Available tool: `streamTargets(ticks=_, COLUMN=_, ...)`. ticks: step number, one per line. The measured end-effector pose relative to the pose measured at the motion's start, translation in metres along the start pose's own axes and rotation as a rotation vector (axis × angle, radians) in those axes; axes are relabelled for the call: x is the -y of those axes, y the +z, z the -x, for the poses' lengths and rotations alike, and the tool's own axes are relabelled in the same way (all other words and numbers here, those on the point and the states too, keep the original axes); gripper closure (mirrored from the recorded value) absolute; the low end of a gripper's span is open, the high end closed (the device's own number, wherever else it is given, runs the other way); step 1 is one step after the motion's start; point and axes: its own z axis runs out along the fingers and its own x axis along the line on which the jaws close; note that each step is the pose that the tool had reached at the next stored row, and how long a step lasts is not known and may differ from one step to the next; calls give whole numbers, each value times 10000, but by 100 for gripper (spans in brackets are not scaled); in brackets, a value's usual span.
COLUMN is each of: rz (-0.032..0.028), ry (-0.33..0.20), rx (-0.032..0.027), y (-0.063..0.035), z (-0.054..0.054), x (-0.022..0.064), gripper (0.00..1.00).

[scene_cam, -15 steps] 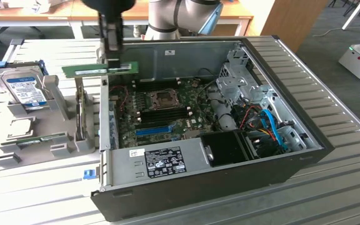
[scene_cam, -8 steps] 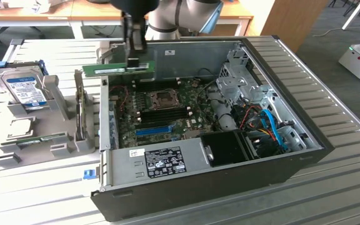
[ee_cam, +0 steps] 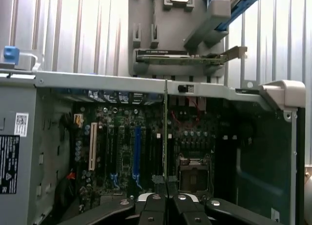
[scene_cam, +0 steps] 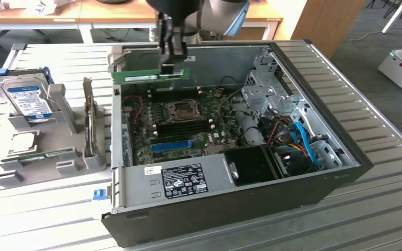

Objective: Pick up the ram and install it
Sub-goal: 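Pick up the ram and move it above insertion slot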

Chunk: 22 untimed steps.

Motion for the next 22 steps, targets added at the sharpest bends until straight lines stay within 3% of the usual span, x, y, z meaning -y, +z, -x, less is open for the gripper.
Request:
streamTargets(ticks=11, rz=0, ry=-1, rx=1, y=-23, z=-12, x=480, gripper=88)
streamTargets(ticks=17, rz=0, ry=0, rx=0, y=-25, z=-13, x=517, gripper=88)
streamTargets(ticks=22, rz=50, ry=7, rx=-11, y=-32, z=-16, x=633, gripper=88)
